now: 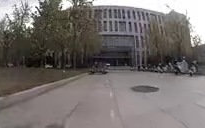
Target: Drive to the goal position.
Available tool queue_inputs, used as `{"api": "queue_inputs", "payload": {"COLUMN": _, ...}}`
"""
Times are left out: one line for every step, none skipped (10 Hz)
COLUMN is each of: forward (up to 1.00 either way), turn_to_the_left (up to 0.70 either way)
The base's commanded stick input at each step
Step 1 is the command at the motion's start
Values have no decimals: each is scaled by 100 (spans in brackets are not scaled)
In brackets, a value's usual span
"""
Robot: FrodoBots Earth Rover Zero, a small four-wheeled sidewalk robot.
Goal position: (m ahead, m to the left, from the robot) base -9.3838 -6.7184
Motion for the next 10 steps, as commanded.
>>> {"api": "queue_inputs", "payload": {"forward": 100, "turn_to_the_left": -38}}
{"api": "queue_inputs", "payload": {"forward": 100, "turn_to_the_left": -13}}
{"api": "queue_inputs", "payload": {"forward": 100, "turn_to_the_left": -6}}
{"api": "queue_inputs", "payload": {"forward": 100, "turn_to_the_left": -31}}
{"api": "queue_inputs", "payload": {"forward": 100, "turn_to_the_left": -38}}
{"api": "queue_inputs", "payload": {"forward": 100, "turn_to_the_left": -38}}
{"api": "queue_inputs", "payload": {"forward": 100, "turn_to_the_left": -38}}
{"api": "queue_inputs", "payload": {"forward": 100, "turn_to_the_left": -38}}
{"api": "queue_inputs", "payload": {"forward": 100, "turn_to_the_left": -16}}
{"api": "queue_inputs", "payload": {"forward": 100, "turn_to_the_left": 2}}
